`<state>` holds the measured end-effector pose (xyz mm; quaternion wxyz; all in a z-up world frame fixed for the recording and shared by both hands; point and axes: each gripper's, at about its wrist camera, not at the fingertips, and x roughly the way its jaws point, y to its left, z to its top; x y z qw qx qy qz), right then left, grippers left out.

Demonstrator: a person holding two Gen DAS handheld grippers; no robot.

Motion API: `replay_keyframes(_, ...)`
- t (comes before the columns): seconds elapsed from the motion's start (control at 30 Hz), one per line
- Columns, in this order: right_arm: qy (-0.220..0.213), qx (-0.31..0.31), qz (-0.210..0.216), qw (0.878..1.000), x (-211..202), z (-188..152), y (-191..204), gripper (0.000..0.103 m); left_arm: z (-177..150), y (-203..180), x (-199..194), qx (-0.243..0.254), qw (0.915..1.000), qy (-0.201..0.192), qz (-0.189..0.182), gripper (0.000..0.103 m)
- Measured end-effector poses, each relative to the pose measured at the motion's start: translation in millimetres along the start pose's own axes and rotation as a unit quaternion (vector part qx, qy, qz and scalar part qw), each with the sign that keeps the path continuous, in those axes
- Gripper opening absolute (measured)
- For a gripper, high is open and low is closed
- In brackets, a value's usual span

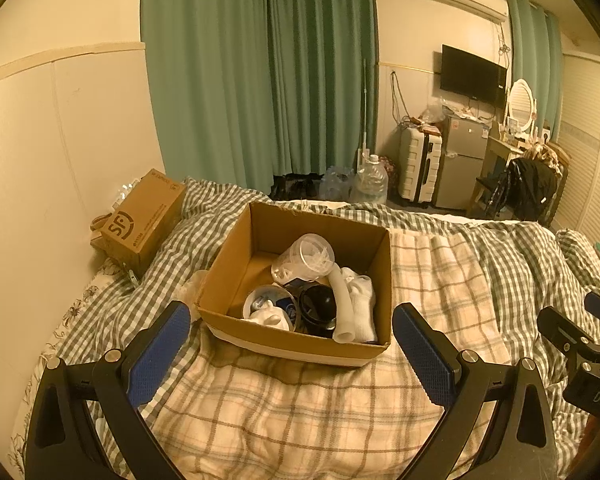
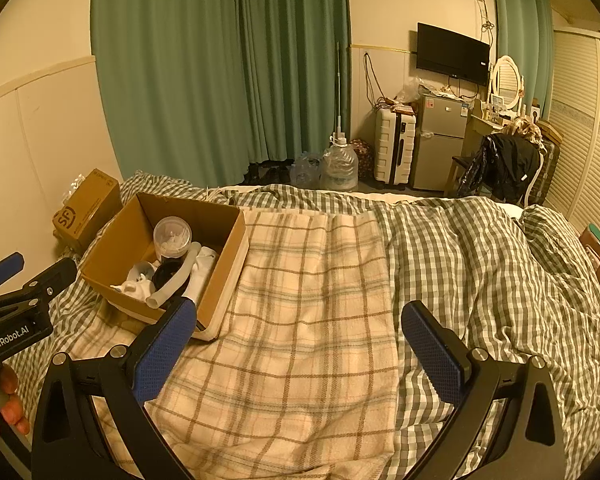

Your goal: Organize objects

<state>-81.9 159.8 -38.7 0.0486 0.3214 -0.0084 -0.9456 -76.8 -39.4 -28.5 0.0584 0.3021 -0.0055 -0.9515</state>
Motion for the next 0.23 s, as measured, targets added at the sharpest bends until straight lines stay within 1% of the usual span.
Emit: replay_keyframes(0.23, 0.001, 0.001, 0.002, 1.000, -0.9, 0.7, -2.4, 0.103, -2.4, -1.5, -2.0, -0.002, 1.0000, 0.004, 0.007, 0.103)
